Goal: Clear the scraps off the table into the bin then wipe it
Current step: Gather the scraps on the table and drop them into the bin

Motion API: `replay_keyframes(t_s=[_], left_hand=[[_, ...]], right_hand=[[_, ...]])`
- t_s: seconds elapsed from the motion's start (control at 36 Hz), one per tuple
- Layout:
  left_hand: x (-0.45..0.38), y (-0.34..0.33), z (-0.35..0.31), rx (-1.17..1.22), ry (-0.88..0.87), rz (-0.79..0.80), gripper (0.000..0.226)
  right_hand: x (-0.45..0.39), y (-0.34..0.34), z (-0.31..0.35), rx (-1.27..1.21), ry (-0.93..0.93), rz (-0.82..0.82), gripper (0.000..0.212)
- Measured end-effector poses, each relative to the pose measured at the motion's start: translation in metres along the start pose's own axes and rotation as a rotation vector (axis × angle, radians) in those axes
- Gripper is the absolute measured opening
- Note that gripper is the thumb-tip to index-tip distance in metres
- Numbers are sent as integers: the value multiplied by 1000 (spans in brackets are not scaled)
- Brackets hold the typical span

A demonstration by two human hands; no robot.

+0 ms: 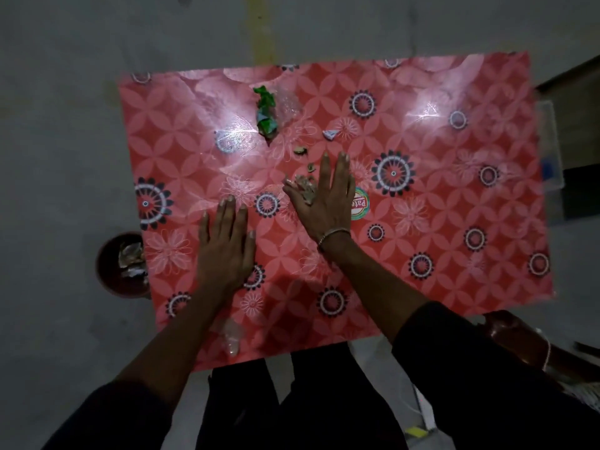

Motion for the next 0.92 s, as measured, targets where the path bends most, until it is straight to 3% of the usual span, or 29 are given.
replay_keyframes(t_s=[0.28, 0.44, 0.58, 0.67, 0.78, 0.92], left_hand=[[0, 0, 4, 19, 43, -56, 65], [7, 10, 33, 76, 442, -201, 75], [7, 9, 38, 74, 484, -239, 76], [7, 8, 38, 65, 487, -242, 76], [7, 8, 38, 68, 486, -252, 75], [9, 8, 39, 54, 485, -257, 75]], right_hand=[[-77, 6, -2, -90, 40, 87, 129], [-111, 7, 36, -81, 298, 79, 129], [-128, 22, 71, -110, 492, -67, 129], [-137, 30, 91, -146, 560, -148, 124], [-148, 19, 116, -44, 645, -61, 115], [-134, 9, 133, 11, 790, -95, 79]])
Point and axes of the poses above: each hand's wrist, its own x-axis away from the middle knuckle, its own y-axis out of the back of the hand, z = x × y, the point moved 8 cm from there along -x, towards the middle knuckle, and after that the axes turned 15 degrees about x, right-handed, at the moved point
